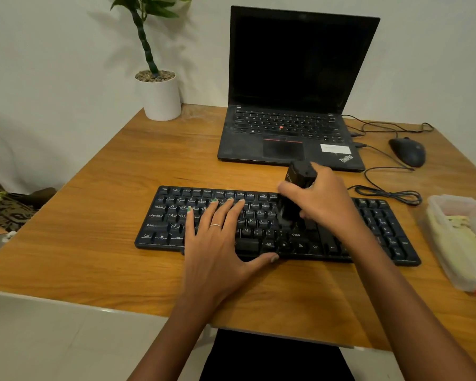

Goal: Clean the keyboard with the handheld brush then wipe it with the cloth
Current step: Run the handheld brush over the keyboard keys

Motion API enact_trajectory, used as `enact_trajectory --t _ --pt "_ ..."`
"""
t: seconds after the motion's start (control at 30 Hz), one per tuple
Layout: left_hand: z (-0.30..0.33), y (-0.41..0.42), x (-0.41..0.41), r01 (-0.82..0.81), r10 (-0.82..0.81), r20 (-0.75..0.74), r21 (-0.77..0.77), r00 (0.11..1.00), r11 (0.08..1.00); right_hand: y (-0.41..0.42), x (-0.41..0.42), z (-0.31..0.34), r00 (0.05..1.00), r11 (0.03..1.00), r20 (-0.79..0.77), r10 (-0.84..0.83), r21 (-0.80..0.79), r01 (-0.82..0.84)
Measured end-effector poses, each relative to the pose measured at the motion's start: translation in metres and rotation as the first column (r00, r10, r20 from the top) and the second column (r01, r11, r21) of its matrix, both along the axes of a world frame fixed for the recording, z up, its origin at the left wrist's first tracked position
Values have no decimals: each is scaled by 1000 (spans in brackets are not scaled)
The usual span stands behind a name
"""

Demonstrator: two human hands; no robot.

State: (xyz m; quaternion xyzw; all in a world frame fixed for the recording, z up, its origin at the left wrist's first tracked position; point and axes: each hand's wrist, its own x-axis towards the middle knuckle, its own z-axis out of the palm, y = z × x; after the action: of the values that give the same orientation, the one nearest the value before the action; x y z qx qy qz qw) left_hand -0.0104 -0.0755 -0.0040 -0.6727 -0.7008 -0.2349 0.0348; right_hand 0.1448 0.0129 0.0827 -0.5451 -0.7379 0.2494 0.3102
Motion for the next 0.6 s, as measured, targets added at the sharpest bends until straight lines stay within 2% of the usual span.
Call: enact_trajectory --t 0.07,0.1,0.2,0.23,0.3,0.33,0.47,0.5,0.6 --pt "0 0 0 -3 3 -4 -2 1000 1000 -2 -2 -5 996 990 -42 -80 116 85" --pt "0 0 1 -4 4 -6 -2 1000 1000 -2 -2 -6 996 990 -42 -75 114 79" --pt "0 1 0 -4 4 -2 9 1000 1000 -1 2 0 999 997 11 49 -55 -49" --pt "0 0 0 -2 2 -3 6 1000 1000 1 2 1 999 999 26 34 -32 -33" --pt "0 0 0 1 -1 -8 -1 1000 1000 3 3 -2 997 989 30 -65 135 60" --pt "0 0 0 0 0 -9 -4 1000 1000 2 2 -3 997 986 15 -72 154 68" --pt "0 1 -1 0 0 -6 -4 1000 1000 5 4 2 999 996 28 22 -86 -19" --pt "-1 1 -1 2 -2 -6 -6 1000 1000 6 3 3 1000 997 26 15 -77 -13" --pt "-1 0 0 4 -4 -8 -6 1000 1000 4 -2 -3 998 991 -9 -55 119 56"
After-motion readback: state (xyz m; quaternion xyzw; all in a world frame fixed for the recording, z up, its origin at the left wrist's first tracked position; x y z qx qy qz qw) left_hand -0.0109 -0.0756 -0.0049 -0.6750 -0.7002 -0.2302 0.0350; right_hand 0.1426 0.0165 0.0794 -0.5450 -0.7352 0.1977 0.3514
